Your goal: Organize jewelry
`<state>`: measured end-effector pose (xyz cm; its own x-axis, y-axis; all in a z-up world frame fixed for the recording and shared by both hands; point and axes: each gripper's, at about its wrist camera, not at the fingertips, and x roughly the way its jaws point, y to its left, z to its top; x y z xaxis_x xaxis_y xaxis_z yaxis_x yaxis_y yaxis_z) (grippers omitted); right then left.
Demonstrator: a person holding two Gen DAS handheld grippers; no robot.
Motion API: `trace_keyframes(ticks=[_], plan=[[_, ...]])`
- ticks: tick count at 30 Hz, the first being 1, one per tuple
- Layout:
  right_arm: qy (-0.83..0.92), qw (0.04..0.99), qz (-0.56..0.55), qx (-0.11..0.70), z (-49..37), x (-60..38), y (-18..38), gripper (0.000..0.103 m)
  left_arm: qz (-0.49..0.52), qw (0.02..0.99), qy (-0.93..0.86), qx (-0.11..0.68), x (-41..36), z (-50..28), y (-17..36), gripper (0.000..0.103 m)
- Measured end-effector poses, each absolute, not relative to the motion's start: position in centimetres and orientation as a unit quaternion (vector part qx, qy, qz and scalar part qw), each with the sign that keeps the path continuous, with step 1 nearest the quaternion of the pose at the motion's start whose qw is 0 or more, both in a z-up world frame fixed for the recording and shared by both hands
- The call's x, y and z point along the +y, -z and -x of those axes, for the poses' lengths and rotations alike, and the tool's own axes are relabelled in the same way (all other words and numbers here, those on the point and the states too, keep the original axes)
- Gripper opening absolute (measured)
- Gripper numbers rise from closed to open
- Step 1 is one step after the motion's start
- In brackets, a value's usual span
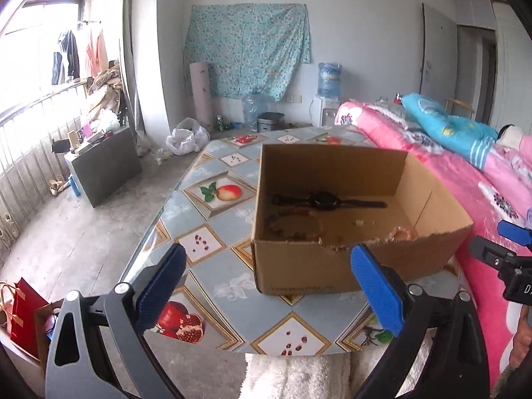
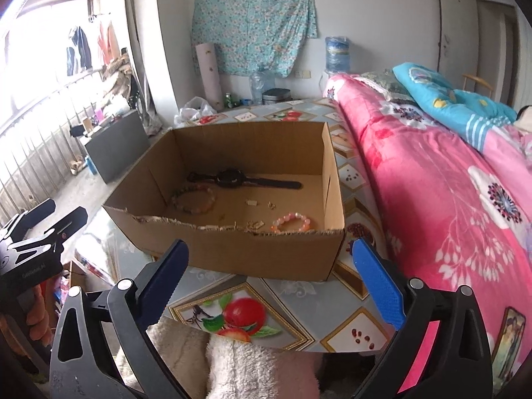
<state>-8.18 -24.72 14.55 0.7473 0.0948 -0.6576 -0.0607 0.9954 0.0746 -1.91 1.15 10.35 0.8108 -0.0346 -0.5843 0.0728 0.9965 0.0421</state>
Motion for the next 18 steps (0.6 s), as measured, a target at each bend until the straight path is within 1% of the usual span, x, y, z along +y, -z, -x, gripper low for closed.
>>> trace_keyframes(ticks=[7,12,18], plan=[[-0.010,0.931,0.004,0.365,8.1,-23.7,-13.1,0.095,-0.044,0.937,0.040,0.344,-0.1,0.4,-8.2,0.097],[-0.007,0.924,-0.016,0.382,7.6,-24.3,-12.1,0.095,-0.058,0.928,0.043,0.366,-1.5,-0.4,-6.8,0.097],[-0.005,0.908,-0.036,0.417,5.8,-24.4,-10.6,0.095,-0.056,0.908,0.023,0.415,-2.8,-2.1,-5.4,0.097]])
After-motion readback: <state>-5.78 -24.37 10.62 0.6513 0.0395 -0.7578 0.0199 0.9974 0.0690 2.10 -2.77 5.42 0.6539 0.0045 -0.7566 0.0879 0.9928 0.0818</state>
